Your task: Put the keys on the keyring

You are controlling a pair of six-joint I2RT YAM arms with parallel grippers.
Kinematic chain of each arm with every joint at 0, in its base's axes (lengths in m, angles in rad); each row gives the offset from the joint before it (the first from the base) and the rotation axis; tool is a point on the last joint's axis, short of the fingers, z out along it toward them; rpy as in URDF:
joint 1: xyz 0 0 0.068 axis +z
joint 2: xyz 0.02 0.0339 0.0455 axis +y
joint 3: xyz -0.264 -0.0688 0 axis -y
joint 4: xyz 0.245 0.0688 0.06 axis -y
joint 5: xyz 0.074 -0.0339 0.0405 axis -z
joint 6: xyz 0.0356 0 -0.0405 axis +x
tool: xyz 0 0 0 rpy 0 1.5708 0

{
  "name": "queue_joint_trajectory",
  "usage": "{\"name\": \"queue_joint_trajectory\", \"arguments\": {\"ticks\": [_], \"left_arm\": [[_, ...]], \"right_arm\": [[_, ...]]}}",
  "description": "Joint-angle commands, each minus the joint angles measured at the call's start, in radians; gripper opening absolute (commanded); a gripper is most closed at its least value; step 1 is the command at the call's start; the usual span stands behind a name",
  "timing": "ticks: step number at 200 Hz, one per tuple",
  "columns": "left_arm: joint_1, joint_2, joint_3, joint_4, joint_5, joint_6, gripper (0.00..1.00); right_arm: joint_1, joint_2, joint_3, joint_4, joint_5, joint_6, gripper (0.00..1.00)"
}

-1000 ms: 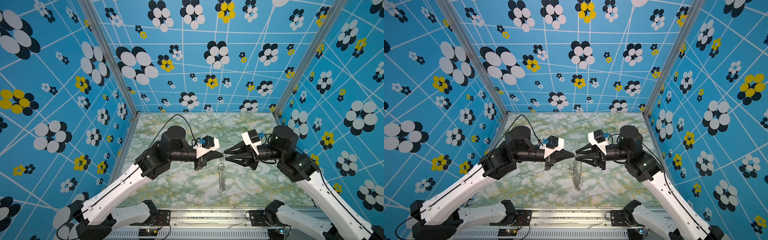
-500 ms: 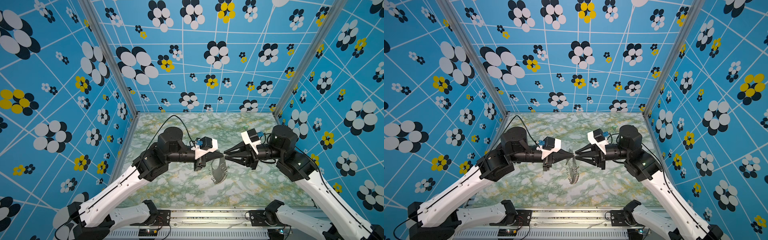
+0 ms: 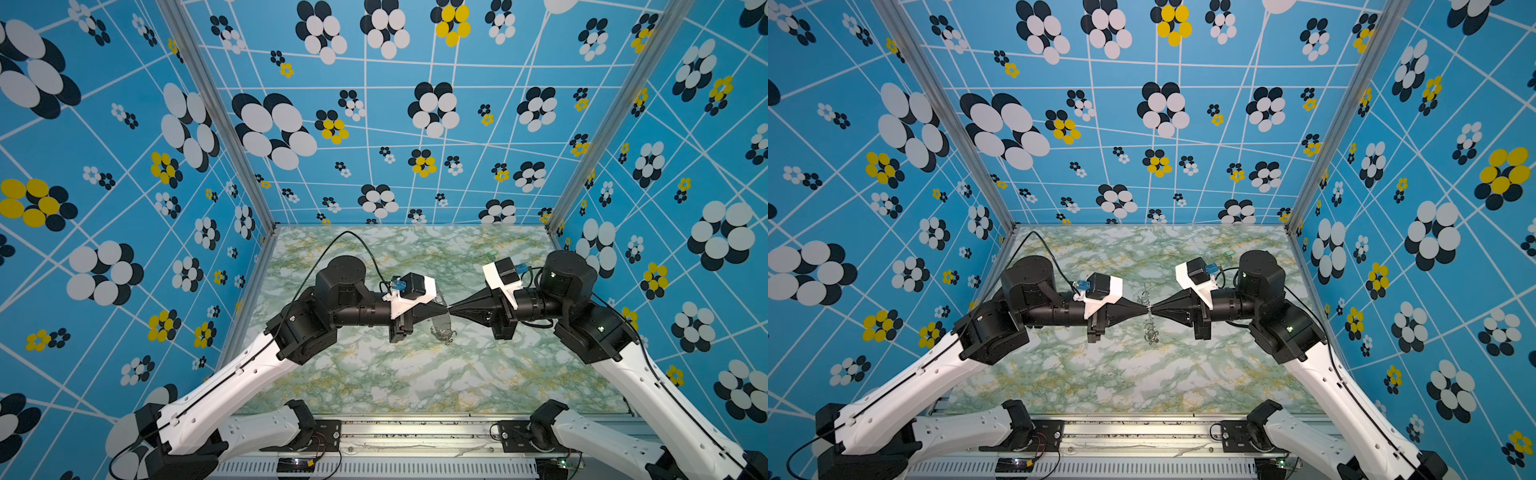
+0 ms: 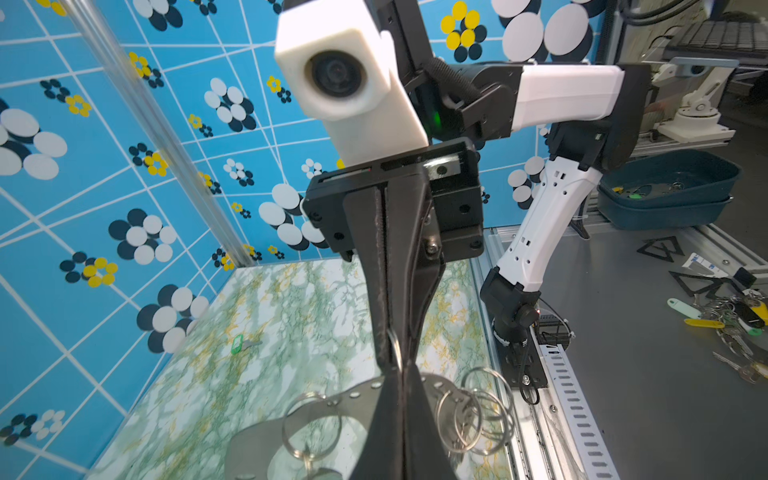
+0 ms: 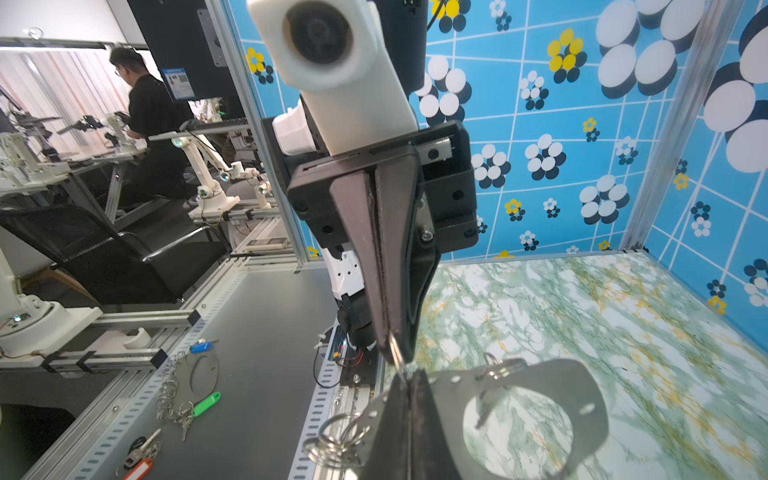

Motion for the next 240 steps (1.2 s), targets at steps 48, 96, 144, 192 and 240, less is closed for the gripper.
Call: {"name": "queue_joint_trajectory", "arguments": {"ticks": [48, 96, 144, 192, 240], "left_arm": [[0.000, 0.004, 0.097, -0.244, -0.160, -0.083, 0.39], [-0.001, 0.088, 0.174, -0.287, -0.095, -0.093, 0.38], [-0.004, 0.139, 0.200, -0.310, -0.062, -0.100, 0.33], [-0.006, 0.159, 0.210, -0.287, -0.053, -0.102, 0.29], [-0.008, 0.180, 0.213, -0.298, -0.041, -0.105, 0.25]], "right_arm": [[0.081, 0.096, 0.257, -0.549, 0.335, -0.300, 0.00], [0.122, 0.124, 0.293, -0.579, 0.410, -0.317, 0.00], [0.126, 0.121, 0.301, -0.572, 0.414, -0.317, 0.00], [0.126, 0.121, 0.296, -0.560, 0.406, -0.317, 0.00], [0.126, 0.112, 0.296, -0.544, 0.406, -0.316, 0.00]]}}
